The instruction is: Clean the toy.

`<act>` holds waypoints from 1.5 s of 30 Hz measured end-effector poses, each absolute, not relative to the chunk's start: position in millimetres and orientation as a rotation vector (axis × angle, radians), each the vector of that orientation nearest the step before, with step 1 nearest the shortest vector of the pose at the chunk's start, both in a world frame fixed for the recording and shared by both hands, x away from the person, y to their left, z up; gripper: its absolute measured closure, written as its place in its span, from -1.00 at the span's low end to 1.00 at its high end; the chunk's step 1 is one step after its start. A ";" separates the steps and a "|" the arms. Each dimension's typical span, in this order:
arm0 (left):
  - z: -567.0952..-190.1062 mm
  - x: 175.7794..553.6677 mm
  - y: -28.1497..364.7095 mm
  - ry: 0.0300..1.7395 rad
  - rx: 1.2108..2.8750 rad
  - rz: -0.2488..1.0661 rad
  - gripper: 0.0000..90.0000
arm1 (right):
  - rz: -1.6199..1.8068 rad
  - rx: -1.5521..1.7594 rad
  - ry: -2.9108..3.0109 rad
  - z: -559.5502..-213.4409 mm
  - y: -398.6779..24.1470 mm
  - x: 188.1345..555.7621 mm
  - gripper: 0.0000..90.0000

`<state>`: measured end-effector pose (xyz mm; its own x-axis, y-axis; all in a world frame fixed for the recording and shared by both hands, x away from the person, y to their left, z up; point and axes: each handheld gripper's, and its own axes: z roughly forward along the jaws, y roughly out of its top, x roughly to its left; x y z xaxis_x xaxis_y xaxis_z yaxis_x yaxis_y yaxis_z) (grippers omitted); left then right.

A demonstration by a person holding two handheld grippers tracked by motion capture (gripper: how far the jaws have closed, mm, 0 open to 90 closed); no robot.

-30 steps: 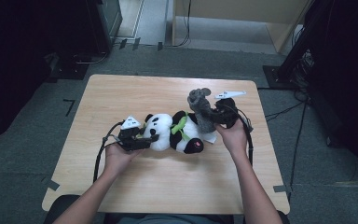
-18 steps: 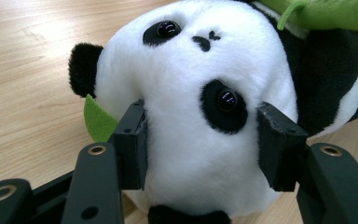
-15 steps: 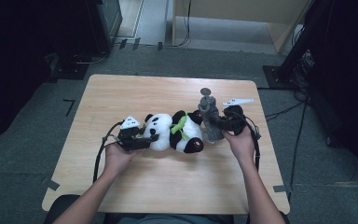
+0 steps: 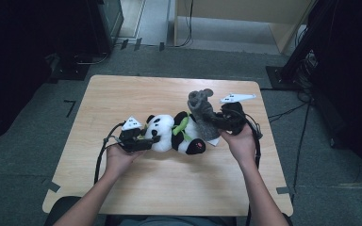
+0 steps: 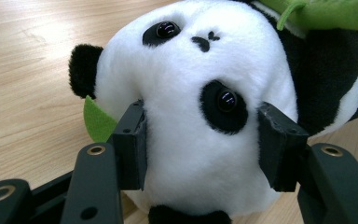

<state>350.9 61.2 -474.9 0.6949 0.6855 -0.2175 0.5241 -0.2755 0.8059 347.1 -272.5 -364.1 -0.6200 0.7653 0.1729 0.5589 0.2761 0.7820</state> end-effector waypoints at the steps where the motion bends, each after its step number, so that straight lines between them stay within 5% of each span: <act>1: -474.7 350.8 61.1 0.934 1.950 0.213 -0.03 | 1.264 1.215 2.317 -362.5 -267.9 346.8 0.80; 25: -473.1 351.8 63.6 0.915 1.986 0.218 -0.03 | 1.285 0.999 2.564 -380.8 -150.4 343.3 0.80; 45: -474.3 351.0 61.6 0.934 1.962 0.203 -0.03 | 1.136 0.932 2.595 -435.3 -155.0 319.4 0.82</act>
